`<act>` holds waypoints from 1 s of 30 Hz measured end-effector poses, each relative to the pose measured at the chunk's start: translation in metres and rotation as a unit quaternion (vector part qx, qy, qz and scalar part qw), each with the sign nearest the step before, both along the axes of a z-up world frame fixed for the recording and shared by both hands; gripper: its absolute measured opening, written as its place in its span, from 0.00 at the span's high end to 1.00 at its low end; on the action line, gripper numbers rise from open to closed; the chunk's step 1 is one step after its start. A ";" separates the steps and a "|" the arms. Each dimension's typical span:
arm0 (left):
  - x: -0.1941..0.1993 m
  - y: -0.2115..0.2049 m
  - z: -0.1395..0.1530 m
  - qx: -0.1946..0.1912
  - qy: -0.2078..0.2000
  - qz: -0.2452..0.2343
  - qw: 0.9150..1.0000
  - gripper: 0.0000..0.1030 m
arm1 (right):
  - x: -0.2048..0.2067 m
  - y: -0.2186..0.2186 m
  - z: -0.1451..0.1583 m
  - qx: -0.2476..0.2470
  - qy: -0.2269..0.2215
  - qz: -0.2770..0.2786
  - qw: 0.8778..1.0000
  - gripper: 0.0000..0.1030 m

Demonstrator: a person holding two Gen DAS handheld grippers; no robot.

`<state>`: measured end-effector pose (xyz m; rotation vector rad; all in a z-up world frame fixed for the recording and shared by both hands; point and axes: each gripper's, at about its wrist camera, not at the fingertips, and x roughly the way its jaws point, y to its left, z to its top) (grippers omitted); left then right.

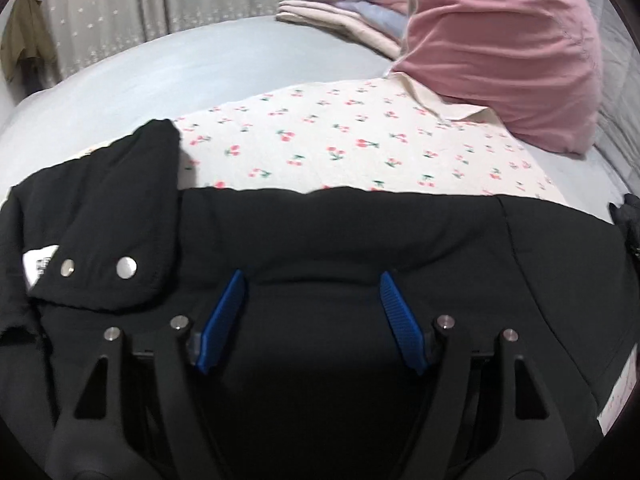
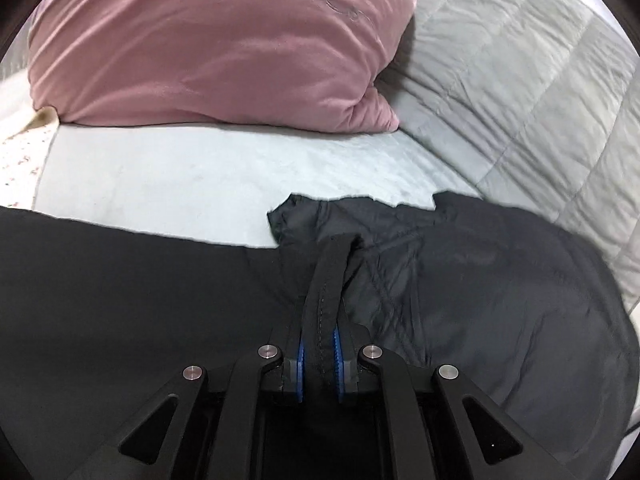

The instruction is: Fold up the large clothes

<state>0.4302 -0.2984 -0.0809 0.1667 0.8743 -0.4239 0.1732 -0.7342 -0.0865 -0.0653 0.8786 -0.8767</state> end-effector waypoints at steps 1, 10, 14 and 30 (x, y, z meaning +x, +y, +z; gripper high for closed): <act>-0.003 0.000 0.002 0.005 -0.002 0.003 1.000 0.30 | 0.000 -0.002 0.004 0.008 -0.008 -0.001 1.000 0.90; -0.101 0.047 0.058 -0.068 -0.009 -0.043 0.997 0.20 | -0.101 0.000 0.074 0.163 -0.177 0.016 0.970 0.30; -0.132 0.077 0.070 -0.110 0.012 -0.034 0.993 0.16 | -0.140 0.009 0.072 0.251 -0.222 0.002 0.942 0.28; -0.174 0.144 0.062 -0.061 0.014 0.060 0.996 0.16 | -0.105 0.020 0.021 0.285 -0.272 -0.087 0.915 0.82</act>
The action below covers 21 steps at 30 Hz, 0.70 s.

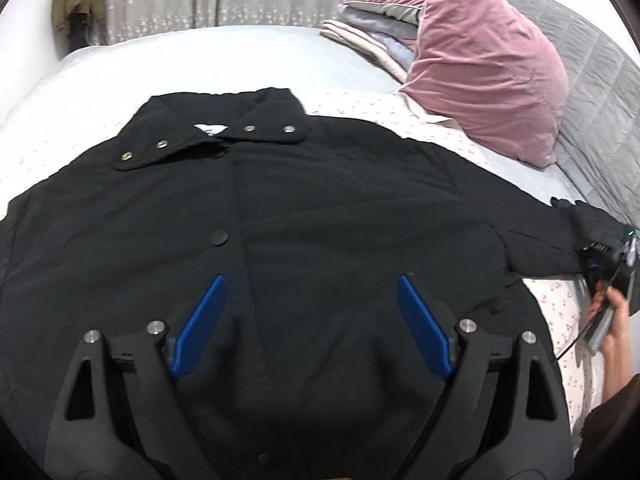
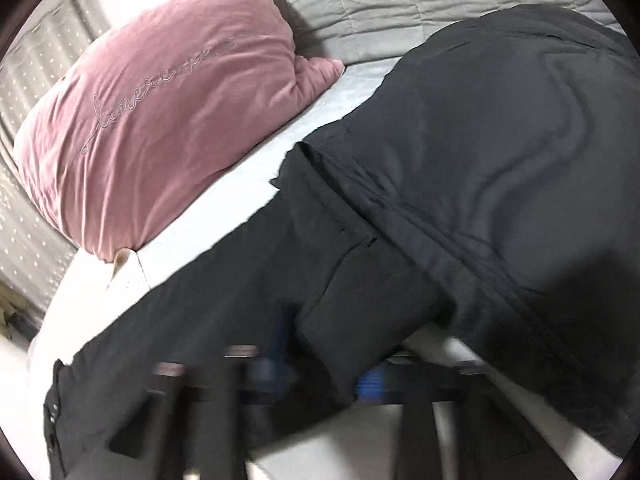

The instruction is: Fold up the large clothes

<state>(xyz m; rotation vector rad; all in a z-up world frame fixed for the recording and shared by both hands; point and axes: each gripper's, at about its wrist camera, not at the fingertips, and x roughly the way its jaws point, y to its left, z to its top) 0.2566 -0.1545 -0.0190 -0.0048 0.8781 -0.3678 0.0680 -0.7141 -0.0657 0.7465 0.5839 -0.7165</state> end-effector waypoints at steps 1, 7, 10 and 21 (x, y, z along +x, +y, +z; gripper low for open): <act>-0.002 0.001 0.001 0.002 0.000 -0.003 1.000 0.16 | 0.001 0.003 0.010 -0.001 -0.011 -0.006 1.000 0.88; -0.004 0.005 0.011 -0.002 -0.007 -0.014 1.000 0.16 | 0.023 0.052 0.097 -0.078 -0.074 0.041 0.993 0.91; -0.003 0.009 0.017 -0.013 -0.004 -0.018 1.000 0.16 | 0.049 0.113 0.146 -0.139 -0.099 0.109 0.979 0.91; -0.002 0.041 0.033 -0.020 -0.022 -0.014 0.999 0.16 | 0.138 0.318 0.187 -0.175 -0.128 0.343 0.914 0.91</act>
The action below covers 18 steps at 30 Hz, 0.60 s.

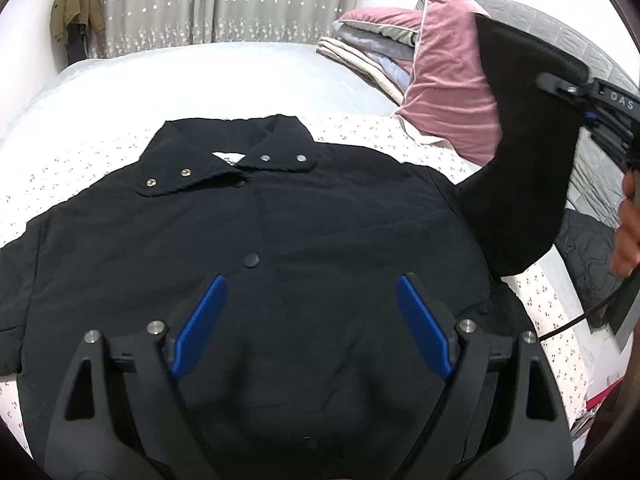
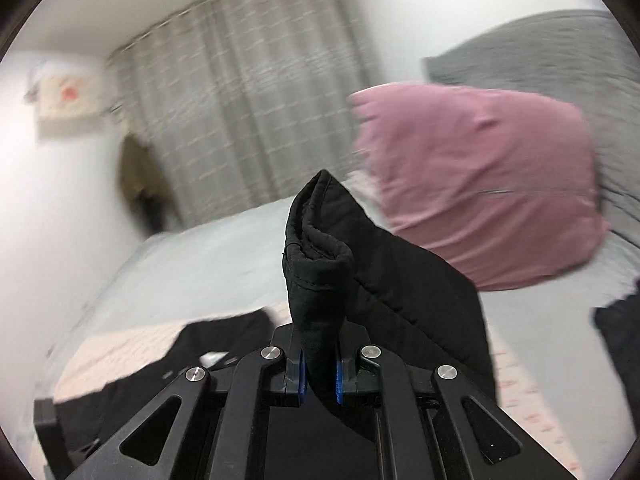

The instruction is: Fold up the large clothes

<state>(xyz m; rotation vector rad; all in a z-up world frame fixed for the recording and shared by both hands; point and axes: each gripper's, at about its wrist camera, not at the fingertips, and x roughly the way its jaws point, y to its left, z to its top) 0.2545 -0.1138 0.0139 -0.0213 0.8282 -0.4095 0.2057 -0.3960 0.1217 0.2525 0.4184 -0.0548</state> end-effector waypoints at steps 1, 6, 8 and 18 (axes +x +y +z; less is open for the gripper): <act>0.001 0.005 0.000 -0.004 0.001 0.002 1.000 0.16 | 0.006 0.018 -0.004 -0.004 0.005 0.020 1.000 0.91; 0.010 0.032 -0.005 -0.029 0.015 0.022 0.999 0.16 | 0.033 0.077 -0.047 0.012 0.053 0.099 0.994 0.91; 0.016 0.048 -0.008 -0.056 0.025 0.025 0.998 0.16 | 0.042 0.095 -0.073 0.023 0.082 0.122 0.989 0.91; 0.055 0.084 -0.034 -0.192 0.109 0.029 0.975 0.16 | 0.064 0.132 -0.191 0.062 0.258 0.198 0.943 0.60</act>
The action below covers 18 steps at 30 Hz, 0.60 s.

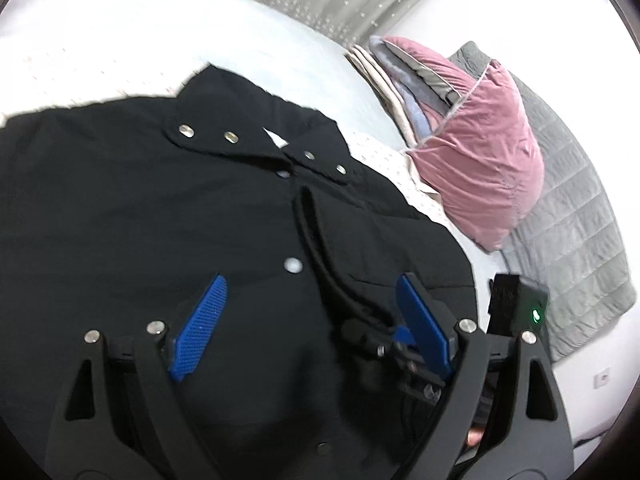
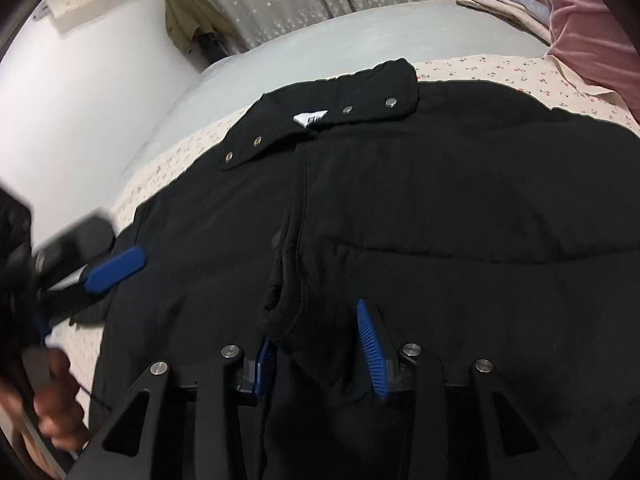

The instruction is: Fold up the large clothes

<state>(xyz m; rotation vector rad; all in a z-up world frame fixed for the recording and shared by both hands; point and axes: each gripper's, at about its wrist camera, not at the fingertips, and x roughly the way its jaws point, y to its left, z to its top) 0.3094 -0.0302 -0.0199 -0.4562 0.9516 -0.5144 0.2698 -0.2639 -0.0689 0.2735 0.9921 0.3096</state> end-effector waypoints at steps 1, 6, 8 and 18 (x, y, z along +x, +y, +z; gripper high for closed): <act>0.003 -0.007 -0.003 -0.002 0.004 -0.007 1.000 0.16 | -0.005 -0.001 0.003 0.012 -0.002 0.005 1.000 0.56; 0.026 -0.046 -0.031 -0.005 0.055 -0.034 0.998 0.24 | -0.036 -0.035 0.039 0.060 -0.048 -0.028 0.997 0.38; 0.030 -0.060 -0.039 0.003 0.070 -0.041 0.997 0.28 | -0.049 -0.055 0.049 0.072 -0.062 -0.058 0.994 0.37; -0.010 -0.094 0.029 0.080 -0.078 -0.027 0.993 0.93 | -0.089 -0.226 0.045 0.110 -0.099 -0.288 0.946 0.34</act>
